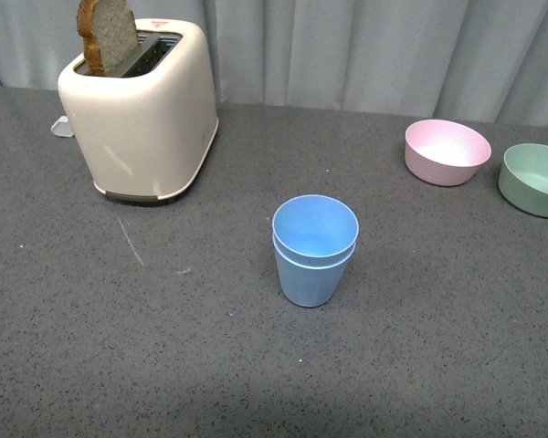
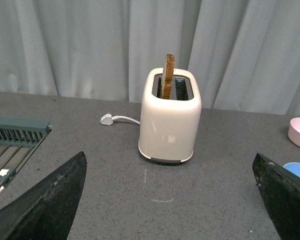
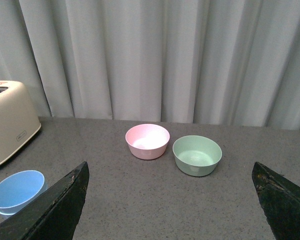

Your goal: Stack blue cups with both arms

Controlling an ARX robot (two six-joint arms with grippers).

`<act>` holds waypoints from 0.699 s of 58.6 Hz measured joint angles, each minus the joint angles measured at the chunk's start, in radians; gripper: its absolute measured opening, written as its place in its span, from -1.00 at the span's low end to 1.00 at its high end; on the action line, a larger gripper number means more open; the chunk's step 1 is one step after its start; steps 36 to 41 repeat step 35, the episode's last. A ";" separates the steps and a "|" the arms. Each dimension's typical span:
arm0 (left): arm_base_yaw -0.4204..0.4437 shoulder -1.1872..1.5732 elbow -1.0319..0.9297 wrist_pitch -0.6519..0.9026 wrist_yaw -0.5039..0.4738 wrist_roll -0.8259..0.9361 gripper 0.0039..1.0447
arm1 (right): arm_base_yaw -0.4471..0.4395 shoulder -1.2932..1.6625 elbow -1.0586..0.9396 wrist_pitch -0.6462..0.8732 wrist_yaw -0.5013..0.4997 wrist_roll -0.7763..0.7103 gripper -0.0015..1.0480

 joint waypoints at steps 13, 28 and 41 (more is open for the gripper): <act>0.000 0.000 0.000 0.000 0.000 0.000 0.88 | 0.000 0.000 0.000 0.000 0.000 0.000 0.81; 0.000 0.000 0.000 0.000 0.000 0.000 0.88 | 0.000 0.000 0.000 0.000 0.000 0.000 0.81; 0.000 0.000 0.000 0.000 0.000 0.000 0.88 | 0.000 0.000 0.000 0.000 0.000 0.000 0.81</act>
